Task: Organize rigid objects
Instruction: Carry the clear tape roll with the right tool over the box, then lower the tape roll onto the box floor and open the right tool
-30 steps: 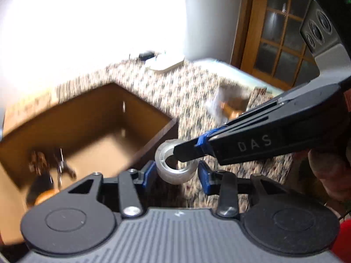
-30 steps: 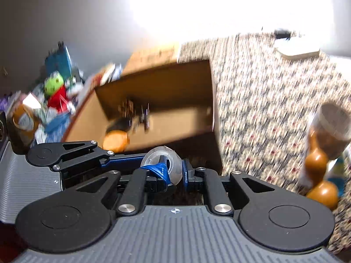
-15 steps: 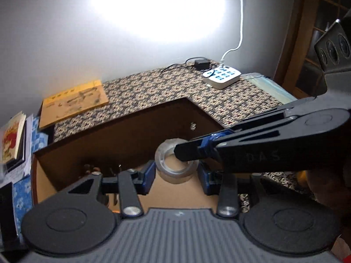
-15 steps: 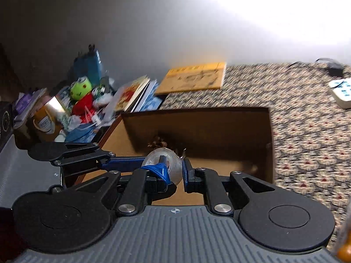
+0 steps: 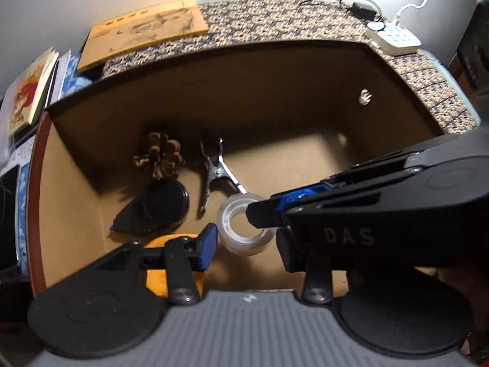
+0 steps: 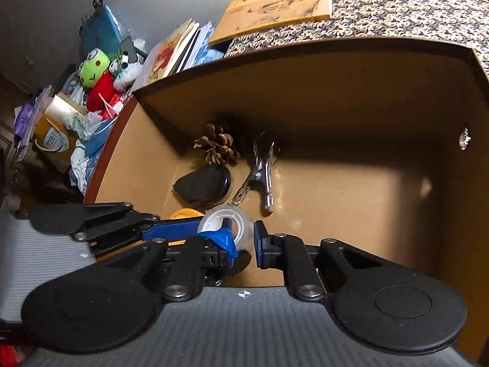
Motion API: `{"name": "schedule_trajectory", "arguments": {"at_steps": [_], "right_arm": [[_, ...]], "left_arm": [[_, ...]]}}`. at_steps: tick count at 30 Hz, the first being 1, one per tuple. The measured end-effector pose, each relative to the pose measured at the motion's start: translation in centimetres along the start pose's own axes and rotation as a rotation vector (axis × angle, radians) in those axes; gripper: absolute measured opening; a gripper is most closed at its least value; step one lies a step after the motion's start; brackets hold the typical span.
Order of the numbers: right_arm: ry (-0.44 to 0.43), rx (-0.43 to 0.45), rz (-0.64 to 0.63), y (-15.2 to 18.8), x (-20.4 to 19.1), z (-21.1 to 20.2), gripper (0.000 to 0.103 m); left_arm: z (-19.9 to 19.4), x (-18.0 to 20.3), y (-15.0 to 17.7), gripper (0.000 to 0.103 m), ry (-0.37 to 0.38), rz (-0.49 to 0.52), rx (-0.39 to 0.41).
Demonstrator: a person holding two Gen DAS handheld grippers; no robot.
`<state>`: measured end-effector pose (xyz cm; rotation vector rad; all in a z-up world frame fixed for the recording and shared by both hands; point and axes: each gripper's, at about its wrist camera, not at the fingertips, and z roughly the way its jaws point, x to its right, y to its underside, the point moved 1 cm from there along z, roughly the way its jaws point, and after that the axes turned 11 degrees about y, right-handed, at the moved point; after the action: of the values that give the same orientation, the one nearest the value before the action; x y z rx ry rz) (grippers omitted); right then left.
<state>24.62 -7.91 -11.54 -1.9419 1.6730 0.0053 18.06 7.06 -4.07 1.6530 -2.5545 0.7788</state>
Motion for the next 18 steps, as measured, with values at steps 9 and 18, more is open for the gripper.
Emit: {"name": "schedule_trajectory", "arguments": {"at_steps": [9,18], "right_arm": [[-0.001,-0.003,0.074,0.2,0.9,-0.9,0.004],[0.058,0.096,0.091,1.1,0.1,-3.2,0.004]], "left_arm": [[0.0,-0.1,-0.3,0.047,-0.05,-0.018,-0.017],[-1.7,-0.2,0.3,0.054,-0.119,-0.017,0.015]]}}
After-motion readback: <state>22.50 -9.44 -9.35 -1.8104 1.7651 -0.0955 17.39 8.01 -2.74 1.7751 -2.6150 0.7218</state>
